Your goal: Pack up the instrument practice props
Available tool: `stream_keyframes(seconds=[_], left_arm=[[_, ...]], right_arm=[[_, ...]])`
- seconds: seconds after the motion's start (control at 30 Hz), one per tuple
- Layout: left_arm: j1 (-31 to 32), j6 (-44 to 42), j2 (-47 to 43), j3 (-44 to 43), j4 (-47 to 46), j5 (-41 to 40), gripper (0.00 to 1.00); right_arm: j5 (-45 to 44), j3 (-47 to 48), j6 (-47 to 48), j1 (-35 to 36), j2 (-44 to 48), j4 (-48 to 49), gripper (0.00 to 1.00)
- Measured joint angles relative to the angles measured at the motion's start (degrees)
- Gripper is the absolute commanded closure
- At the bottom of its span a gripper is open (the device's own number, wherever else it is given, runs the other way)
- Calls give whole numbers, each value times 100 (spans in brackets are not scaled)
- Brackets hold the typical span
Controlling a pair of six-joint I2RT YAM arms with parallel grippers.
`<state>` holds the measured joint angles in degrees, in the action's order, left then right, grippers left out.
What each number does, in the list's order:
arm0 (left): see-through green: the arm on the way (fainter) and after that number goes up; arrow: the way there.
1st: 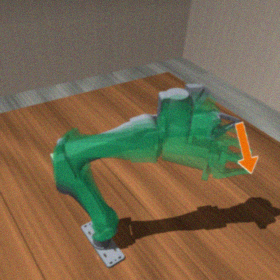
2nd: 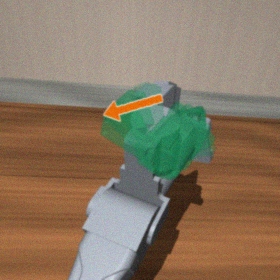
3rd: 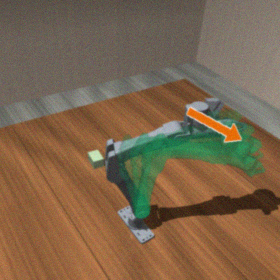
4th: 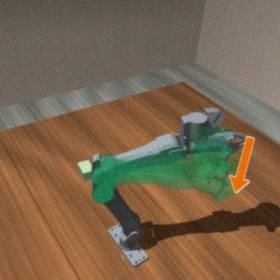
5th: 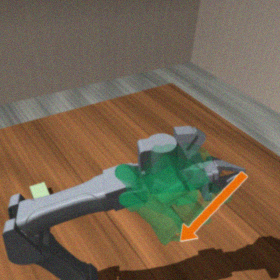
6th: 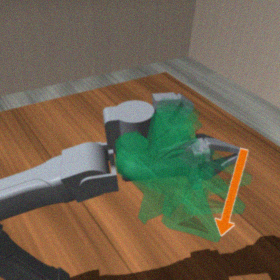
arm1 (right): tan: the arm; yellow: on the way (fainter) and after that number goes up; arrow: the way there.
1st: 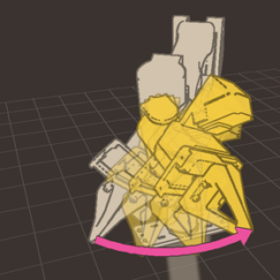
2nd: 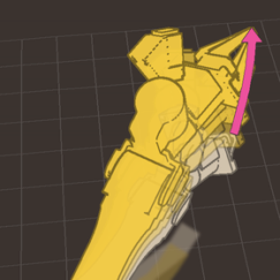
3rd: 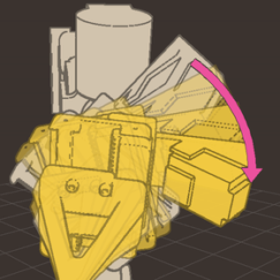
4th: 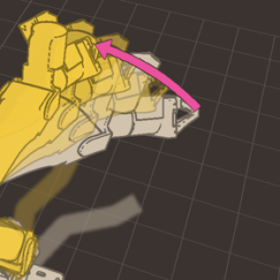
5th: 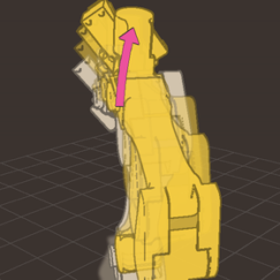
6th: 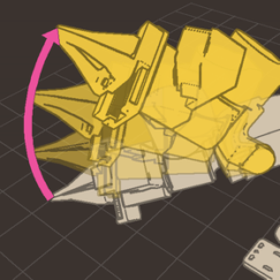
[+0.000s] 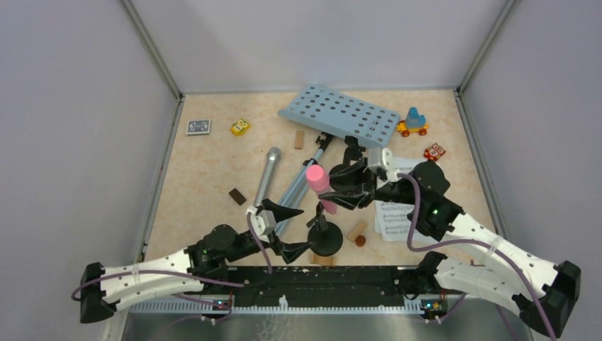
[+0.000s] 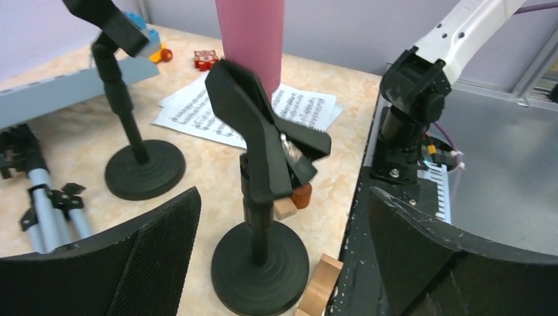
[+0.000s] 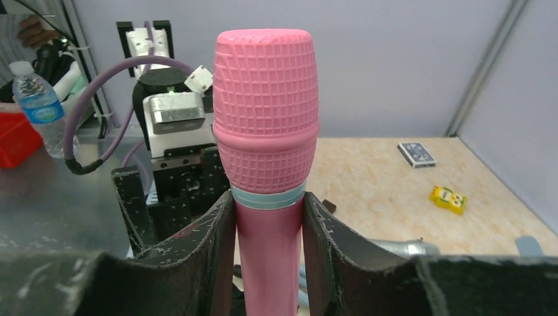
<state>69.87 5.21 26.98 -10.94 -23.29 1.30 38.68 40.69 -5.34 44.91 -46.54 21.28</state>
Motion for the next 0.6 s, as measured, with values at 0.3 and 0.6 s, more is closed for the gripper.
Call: stream_keyframes(seconds=[0.3, 0.6], left_arm=[[-2, -525, 59, -1139, 531, -505, 1], [-2, -1071, 1016, -1794, 109, -540, 1]], right_arm=[[-337, 970, 715, 754, -820, -28, 100], [-769, 1196, 1193, 984, -898, -428, 100]])
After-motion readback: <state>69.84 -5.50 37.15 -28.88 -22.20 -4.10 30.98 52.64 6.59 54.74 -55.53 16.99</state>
